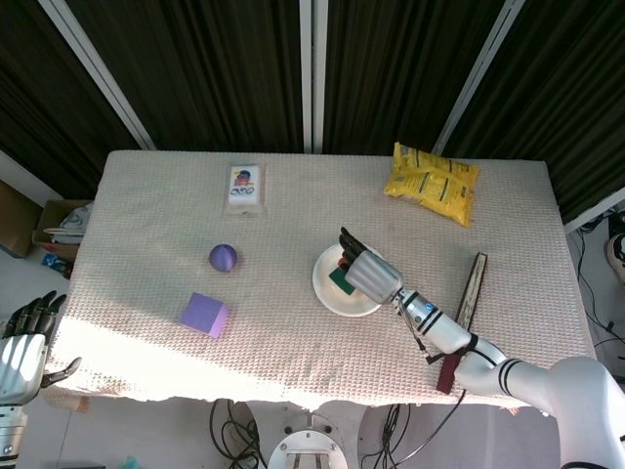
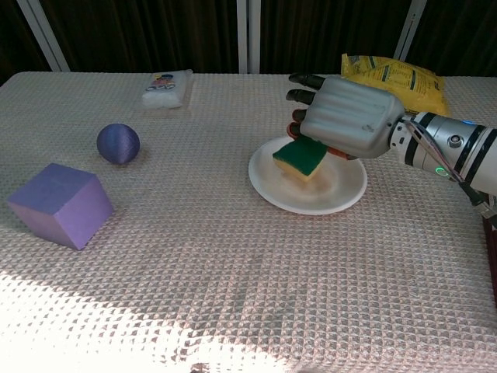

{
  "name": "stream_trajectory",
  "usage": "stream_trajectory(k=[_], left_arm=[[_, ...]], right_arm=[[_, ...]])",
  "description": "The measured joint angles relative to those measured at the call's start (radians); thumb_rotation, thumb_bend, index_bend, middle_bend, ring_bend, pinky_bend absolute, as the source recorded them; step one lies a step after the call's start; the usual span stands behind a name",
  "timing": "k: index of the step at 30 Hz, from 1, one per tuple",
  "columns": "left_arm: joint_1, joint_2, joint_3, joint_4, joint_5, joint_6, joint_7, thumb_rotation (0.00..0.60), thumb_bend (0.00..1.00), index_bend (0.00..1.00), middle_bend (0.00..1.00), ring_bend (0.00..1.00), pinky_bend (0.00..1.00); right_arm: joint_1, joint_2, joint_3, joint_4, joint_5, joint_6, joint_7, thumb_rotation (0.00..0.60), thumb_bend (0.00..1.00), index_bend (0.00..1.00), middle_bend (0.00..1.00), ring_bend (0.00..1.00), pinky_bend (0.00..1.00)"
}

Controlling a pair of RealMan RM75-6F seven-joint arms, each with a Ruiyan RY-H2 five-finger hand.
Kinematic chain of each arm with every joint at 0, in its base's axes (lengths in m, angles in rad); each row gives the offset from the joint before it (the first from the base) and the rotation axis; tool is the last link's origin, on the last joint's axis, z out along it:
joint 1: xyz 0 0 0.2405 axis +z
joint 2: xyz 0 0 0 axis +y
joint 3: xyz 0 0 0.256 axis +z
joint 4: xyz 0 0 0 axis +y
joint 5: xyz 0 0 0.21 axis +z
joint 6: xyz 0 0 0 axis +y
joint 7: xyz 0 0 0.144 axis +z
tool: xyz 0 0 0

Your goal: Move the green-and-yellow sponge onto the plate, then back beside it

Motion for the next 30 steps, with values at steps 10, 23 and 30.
stream_trajectory(k=[10,23,30], left_arm=[[0.003,-0.005,0.002,0.017,-0.001,-0.002,-0.017,0.600,0.16,0.07,0.03,0.05,0.10],[0.008,-0.012,0.003,0.033,0.000,0.002,-0.033,0.600,0.16,0.07,0.03,0.05,0.10],[0.014,-0.016,0.005,0.041,-0.004,0.004,-0.045,0.600,0.16,0.07,0.03,0.05,0.10]], right_arm=[[0.011,-0.016,-0.025,0.054,0.002,-0.067,-0.079,0.600,0.40,0.51,0.37,0.12,0.00],[0.040,-0.030,0.010,0.037,0.011,-0.060,-0.111,0.600,0.40,0.51,0.38,0.13,0.00],[0.042,-0.057,-0.019,0.088,0.006,-0.097,-0.162,0.600,0.40,0.51,0.38,0.13,0.00]])
